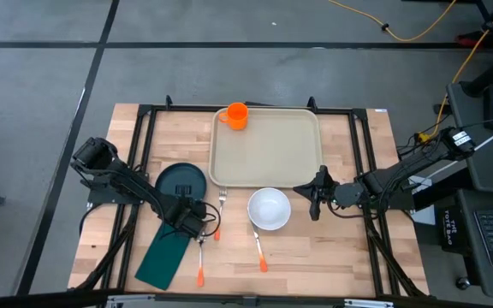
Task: Set up tray
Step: Put the blue plate below the orange mug on the gray serving tray
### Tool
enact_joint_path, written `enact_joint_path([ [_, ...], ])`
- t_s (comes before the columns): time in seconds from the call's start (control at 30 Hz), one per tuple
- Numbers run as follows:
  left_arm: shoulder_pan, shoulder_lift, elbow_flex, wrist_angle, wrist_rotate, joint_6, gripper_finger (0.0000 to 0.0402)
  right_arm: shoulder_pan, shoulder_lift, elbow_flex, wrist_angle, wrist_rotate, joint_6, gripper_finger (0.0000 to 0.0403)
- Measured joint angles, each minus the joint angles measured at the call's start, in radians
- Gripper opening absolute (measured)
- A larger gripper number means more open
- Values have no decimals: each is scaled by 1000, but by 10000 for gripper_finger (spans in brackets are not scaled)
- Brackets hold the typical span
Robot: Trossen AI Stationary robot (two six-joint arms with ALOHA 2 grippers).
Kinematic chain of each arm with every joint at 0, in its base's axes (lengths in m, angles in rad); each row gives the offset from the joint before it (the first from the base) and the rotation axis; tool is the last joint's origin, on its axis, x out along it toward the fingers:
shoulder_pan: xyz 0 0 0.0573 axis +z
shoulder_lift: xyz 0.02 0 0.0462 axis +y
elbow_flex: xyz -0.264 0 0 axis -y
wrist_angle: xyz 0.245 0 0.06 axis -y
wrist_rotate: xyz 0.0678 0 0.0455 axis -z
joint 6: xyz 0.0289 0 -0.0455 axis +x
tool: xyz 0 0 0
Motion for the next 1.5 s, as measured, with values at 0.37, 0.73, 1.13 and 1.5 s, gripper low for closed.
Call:
enact_joint_path([
  [0.37,0,0,0,-3,-27,53,22,0,0,0,0,2,3,6],
  [0.73,-41,-26,0,-45,-30,-41,3,0,7,0,1,1,2,6],
  [1.13,-98,-225,0,-85,-93,-156,2,0,28,0,11,2,0,6],
  [1.5,-93,-246,12,-86,-142,-31,2,0,28,0,19,2,1,6],
])
